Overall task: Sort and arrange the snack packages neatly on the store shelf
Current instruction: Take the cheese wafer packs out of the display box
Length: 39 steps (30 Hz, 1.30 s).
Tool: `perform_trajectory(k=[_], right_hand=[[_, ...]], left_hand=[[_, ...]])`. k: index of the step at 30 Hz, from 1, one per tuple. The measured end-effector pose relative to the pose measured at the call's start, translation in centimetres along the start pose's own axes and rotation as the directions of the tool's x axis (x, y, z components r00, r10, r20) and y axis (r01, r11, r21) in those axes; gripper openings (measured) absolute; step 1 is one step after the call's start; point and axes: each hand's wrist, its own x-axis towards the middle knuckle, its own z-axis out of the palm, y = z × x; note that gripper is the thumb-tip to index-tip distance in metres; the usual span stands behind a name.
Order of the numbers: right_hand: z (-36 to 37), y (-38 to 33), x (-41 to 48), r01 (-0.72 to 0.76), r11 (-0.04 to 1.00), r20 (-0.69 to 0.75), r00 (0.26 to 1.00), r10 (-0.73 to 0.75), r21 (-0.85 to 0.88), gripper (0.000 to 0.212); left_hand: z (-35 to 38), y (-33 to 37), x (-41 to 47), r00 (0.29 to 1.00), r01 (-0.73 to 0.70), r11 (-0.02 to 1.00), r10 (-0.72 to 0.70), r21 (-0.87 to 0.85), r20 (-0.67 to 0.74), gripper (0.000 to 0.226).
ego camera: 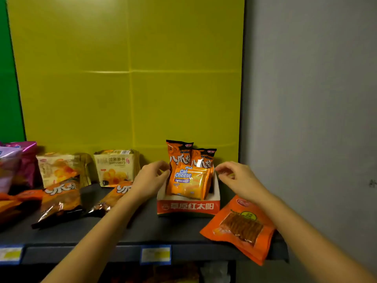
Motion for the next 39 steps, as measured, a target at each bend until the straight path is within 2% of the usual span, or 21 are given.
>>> perform_trajectory(k=[7,13,19,22,24,27,29,31,33,35,37,39], right_hand=[[3.8,3.0,7.6,0.061,0.952,0.229,0.973,0.010,-0.301,0.057],[6.4,3.6,11.6,0.110,0.740,0.281,0.953,0.111,-0.664,0.093],[7.6,3.3,12.5,0.111,0.617,0.281,0.942,0.186,-0.779,0.093],[7.0,3.2,12.7,0.021,0.734,0.267,0.938,0.219,-0.678,0.074],[5.5,2.8,12.6,-0.043,0.814,0.205,0.959,0.196,-0.579,0.063],[2.0,2.6,12.6,-0.123,0.888,0.094,0.979,0.182,-0.443,0.051],[-0.5,3.0,12.2,-0.168,0.943,0.051,0.980,0.190,-0.287,0.042],[-2.5,3.6,11.6,-0.186,0.974,-0.022,0.983,0.185,-0.132,0.039],[-4.0,4.0,10.5,-0.217,0.976,-0.089,0.972,0.216,-0.002,0.035],[-4.9,4.7,9.4,-0.236,0.966,-0.128,0.960,0.249,0.108,0.029],[-5.2,5.5,8.4,-0.240,0.951,-0.154,0.950,0.272,0.194,0.021],[-5.3,6.4,7.7,-0.246,0.933,-0.179,0.938,0.298,0.264,0.017]], left_hand=[[4.4,-2.9,5.7,0.992,0.114,0.993,-0.116,0.042,0.054,0.026],[6.7,-4.1,9.0,0.996,0.016,0.987,-0.030,0.158,0.088,0.032],[7.7,-4.9,11.4,0.952,-0.127,0.980,0.077,0.154,0.296,0.036],[8.1,-4.8,12.3,0.949,-0.103,0.994,0.086,0.042,0.302,0.044],[8.2,-4.7,12.9,0.962,-0.050,0.993,0.077,-0.110,0.263,0.051],[8.0,-4.6,13.8,0.970,0.089,0.934,-0.002,-0.346,0.244,0.048],[8.0,-4.6,14.0,0.961,0.095,0.917,0.018,-0.388,0.277,0.041],[8.1,-4.6,14.2,0.928,0.096,0.909,0.064,-0.404,0.366,0.049],[8.4,-4.9,14.5,0.872,0.097,0.945,0.071,-0.313,0.485,0.054],[8.7,-5.5,15.0,0.822,-0.114,0.993,0.098,-0.007,0.560,0.067],[8.9,-5.4,15.1,0.783,-0.335,0.896,0.094,0.291,0.615,0.081],[9.2,-5.3,14.9,0.776,-0.392,0.849,0.099,0.353,0.623,0.084]])
